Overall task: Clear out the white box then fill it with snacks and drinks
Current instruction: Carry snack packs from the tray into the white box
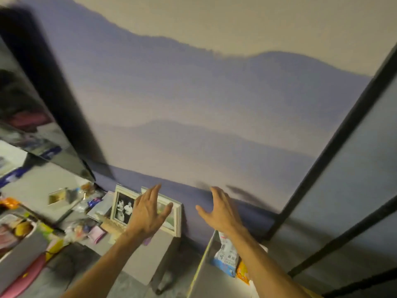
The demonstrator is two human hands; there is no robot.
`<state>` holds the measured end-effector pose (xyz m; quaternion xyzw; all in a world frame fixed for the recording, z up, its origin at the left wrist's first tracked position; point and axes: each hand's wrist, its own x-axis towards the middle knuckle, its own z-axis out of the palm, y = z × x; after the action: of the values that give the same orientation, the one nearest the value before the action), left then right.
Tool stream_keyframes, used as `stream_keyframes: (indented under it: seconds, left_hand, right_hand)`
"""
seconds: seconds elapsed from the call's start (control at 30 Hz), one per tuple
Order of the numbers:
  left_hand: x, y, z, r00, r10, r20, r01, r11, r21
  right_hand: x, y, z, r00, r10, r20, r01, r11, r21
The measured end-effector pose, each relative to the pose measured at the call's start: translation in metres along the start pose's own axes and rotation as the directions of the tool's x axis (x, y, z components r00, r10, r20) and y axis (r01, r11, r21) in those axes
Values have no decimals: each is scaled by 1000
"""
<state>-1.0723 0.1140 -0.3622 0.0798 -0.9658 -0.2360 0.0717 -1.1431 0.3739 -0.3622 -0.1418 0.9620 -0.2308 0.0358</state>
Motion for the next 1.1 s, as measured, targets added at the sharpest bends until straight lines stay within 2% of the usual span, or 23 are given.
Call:
stream_keyframes:
  seconds: [0.2,0.37,0.53,0.67,0.83,1.1]
  left_hand:
    - [-51,-115,-137,947,-239,-213,259,963,71]
    - [-124,-221,-235,875,-379,-301,430,894,123]
    - [-199,-328,-308,766,-481,-426,575,809,120]
    - [-241,-405,-352,646,-577,-500,699,710,84]
    - [-274,-475,-382,539,-643,-545,791,609,64]
    - [-267,-588,-385,479,-727,-492,847,531,39]
  right_hand:
    - [36,-163,6,965,-251,80,253,967,-25]
    - [42,-313,41,890,-436,130,445,895,-43]
    - [11,-463,98,800,-571,183,579,815,10]
    - [-4,-564,153,793,-583,175,592,806,0]
    - [-21,-659,201,781,-591,203,599,800,28]
    - [15,-748,283,729,-620,290,643,766,19]
